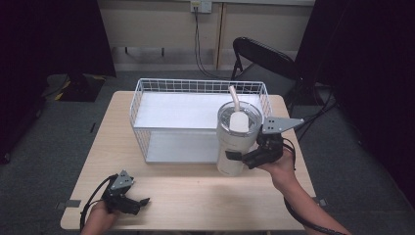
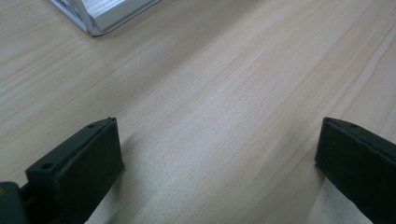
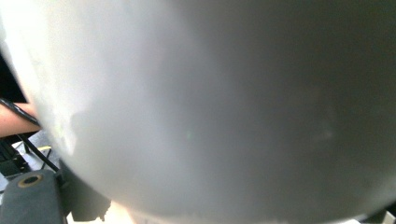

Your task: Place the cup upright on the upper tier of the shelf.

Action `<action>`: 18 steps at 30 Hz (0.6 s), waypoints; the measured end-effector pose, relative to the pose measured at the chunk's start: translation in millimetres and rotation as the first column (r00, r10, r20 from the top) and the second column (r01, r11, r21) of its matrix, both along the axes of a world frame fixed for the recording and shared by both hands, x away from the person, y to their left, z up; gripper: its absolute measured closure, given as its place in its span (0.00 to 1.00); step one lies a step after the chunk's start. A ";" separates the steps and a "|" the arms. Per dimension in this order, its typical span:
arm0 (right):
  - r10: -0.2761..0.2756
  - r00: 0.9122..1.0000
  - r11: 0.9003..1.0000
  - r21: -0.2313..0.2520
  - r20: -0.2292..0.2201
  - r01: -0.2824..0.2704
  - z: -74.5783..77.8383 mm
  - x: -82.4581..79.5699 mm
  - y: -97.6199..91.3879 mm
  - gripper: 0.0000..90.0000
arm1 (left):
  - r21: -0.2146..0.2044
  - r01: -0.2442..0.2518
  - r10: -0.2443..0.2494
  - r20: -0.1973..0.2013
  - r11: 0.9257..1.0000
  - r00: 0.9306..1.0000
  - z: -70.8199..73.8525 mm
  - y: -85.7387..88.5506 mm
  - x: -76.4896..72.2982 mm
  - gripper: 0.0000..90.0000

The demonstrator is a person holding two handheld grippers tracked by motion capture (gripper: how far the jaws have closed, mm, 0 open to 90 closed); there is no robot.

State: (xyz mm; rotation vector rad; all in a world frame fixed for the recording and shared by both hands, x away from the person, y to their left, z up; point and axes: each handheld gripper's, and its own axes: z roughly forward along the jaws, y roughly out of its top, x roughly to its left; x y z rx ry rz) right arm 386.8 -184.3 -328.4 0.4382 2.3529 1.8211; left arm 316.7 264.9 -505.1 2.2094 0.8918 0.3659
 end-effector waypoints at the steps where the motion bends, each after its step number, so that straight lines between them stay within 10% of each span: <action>1: 0.001 1.000 1.000 -0.002 -0.002 -0.001 3.5 1.5 1.2 0.11 | 0.000 0.000 0.000 0.000 1.000 1.000 0.0 0.0 0.0 0.00; 18: 0.009 1.000 1.000 0.009 0.005 -0.009 42.1 13.3 12.0 0.11 | 0.000 0.000 0.000 0.000 1.000 1.000 0.0 0.0 0.0 0.00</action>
